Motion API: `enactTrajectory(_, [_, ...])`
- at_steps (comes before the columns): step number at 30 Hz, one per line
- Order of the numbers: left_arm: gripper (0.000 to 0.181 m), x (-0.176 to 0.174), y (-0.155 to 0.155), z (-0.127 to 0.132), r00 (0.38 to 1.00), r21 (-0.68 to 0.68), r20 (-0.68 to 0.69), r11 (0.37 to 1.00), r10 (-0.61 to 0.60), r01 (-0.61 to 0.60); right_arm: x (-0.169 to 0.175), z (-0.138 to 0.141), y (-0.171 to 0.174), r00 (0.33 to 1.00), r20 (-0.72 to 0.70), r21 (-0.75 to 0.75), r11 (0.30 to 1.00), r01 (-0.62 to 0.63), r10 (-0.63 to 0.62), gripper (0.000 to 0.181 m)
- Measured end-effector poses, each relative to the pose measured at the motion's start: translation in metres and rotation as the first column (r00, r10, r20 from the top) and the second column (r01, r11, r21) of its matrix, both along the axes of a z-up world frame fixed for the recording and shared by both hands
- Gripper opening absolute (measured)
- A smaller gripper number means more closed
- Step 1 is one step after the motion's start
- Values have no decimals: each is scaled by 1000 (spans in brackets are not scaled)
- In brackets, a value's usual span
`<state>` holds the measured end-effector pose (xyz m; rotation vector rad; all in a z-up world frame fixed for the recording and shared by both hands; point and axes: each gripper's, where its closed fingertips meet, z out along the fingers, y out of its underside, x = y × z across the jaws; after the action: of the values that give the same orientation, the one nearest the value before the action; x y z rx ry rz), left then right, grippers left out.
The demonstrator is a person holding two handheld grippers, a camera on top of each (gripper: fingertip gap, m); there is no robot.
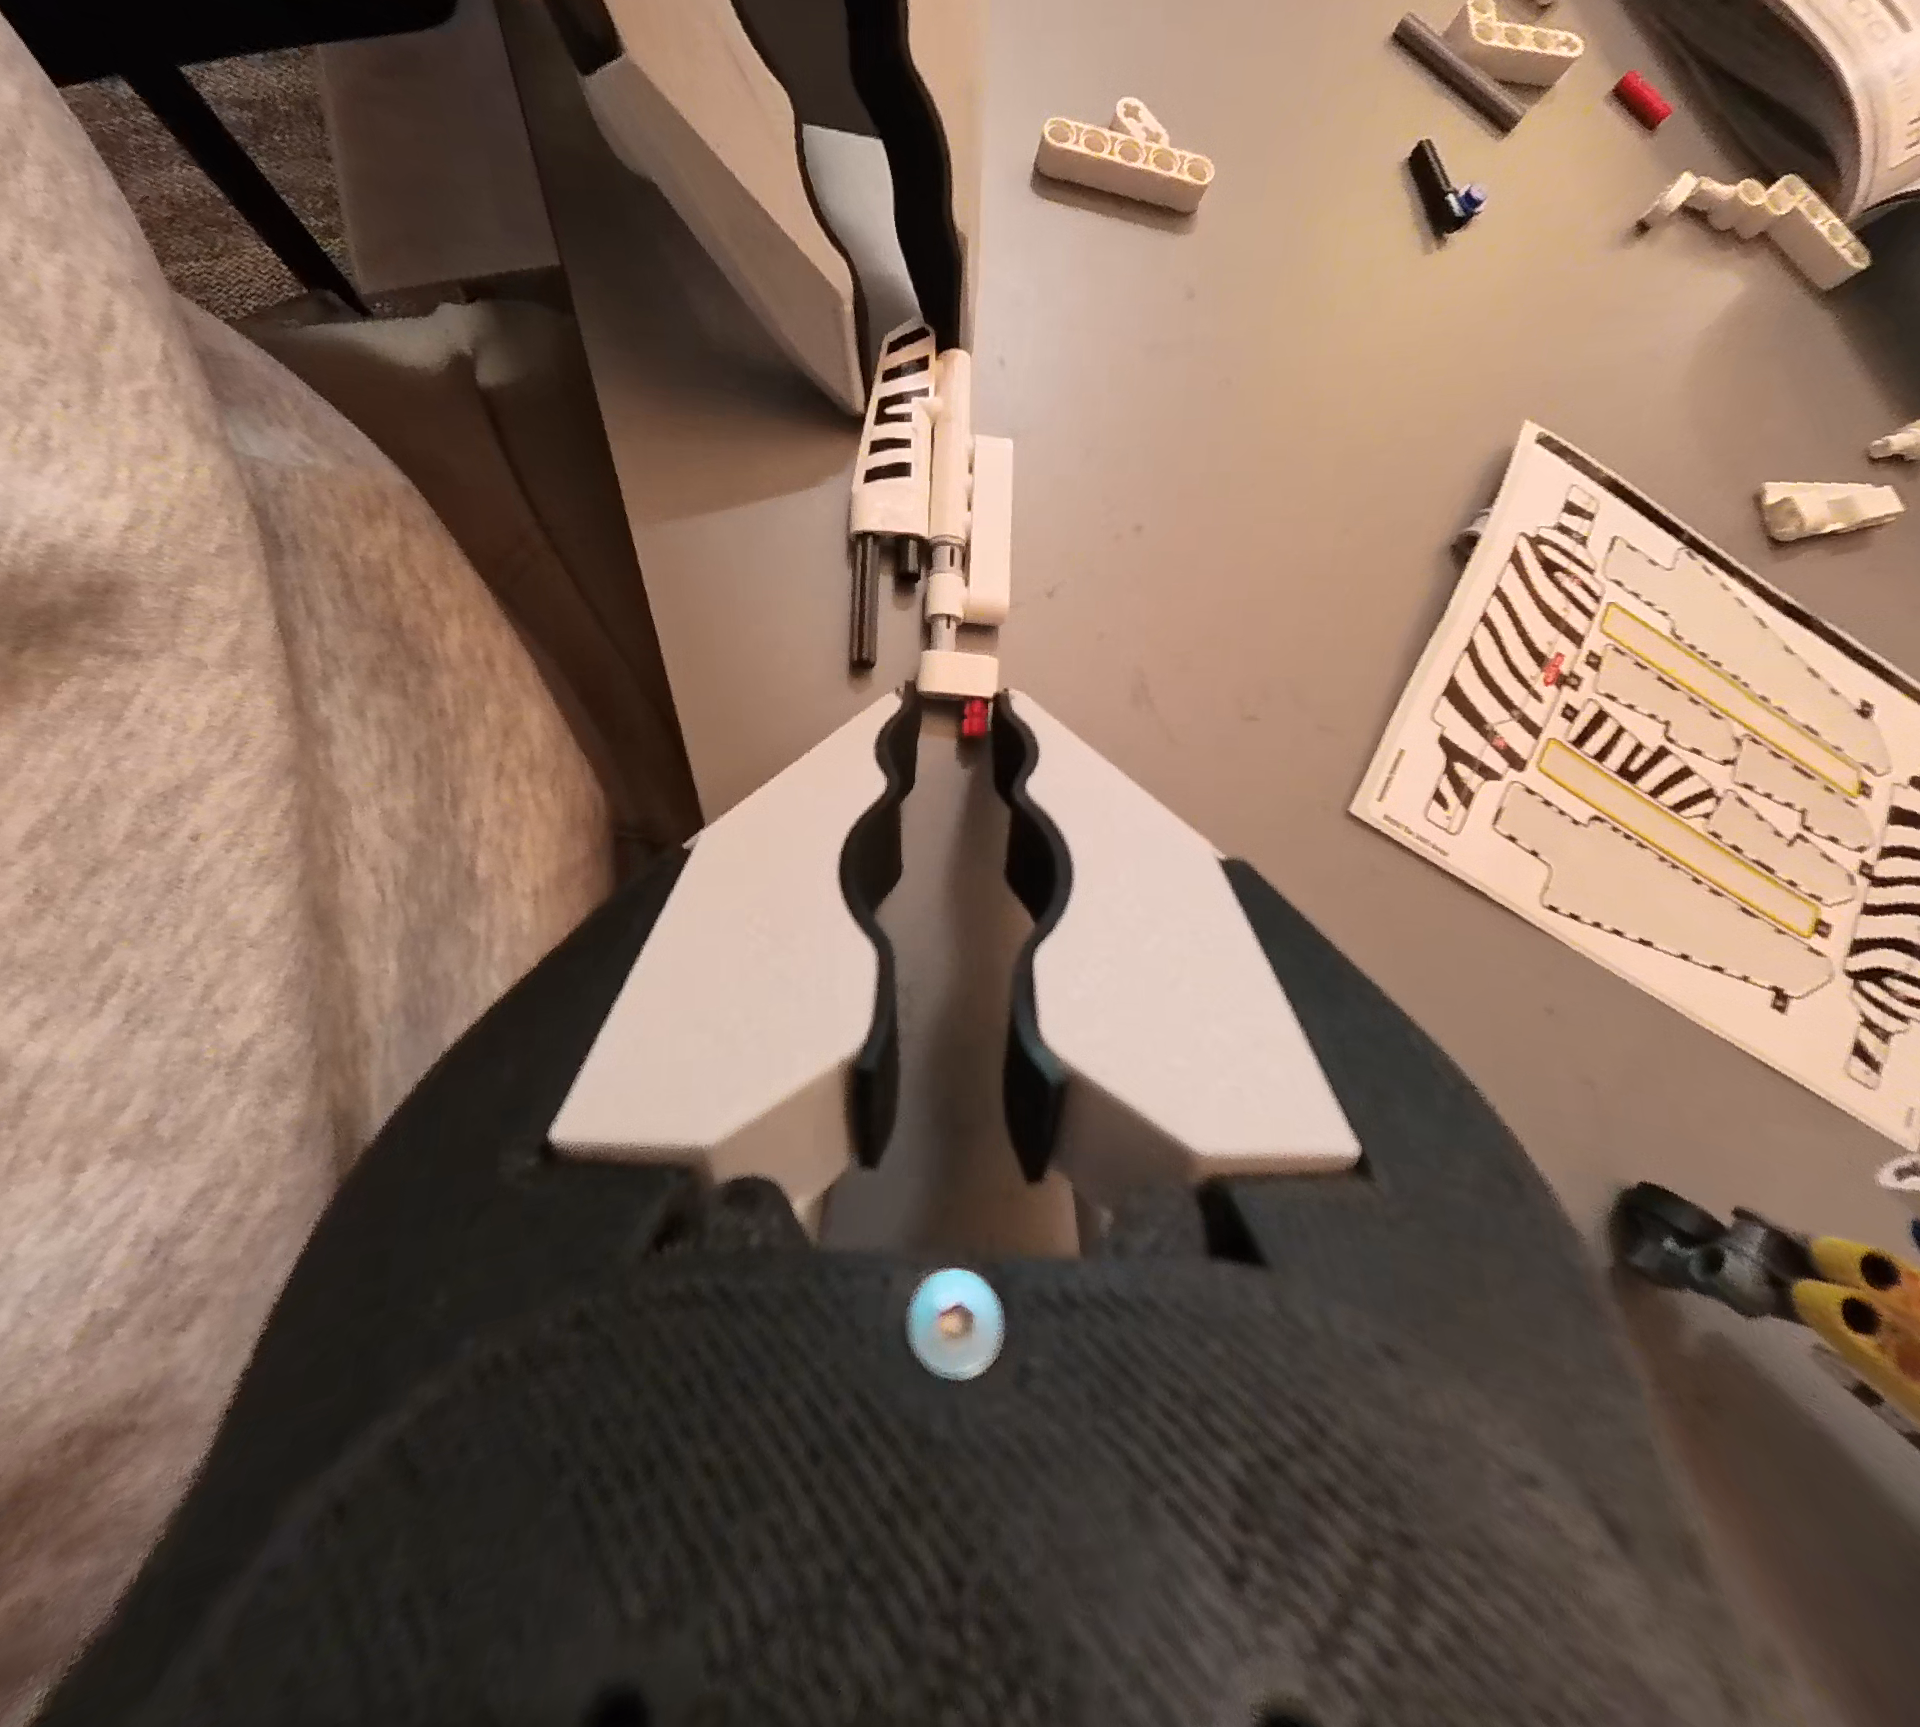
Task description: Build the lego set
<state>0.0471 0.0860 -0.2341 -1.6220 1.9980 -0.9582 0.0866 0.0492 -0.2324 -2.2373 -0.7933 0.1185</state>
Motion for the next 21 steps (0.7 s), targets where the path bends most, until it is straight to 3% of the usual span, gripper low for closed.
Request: enactTrajectory(21, [15,1,-1,1,1000,13,6,1000,-3,3,2,0,0,990,107,-46,995,-85,89,13])
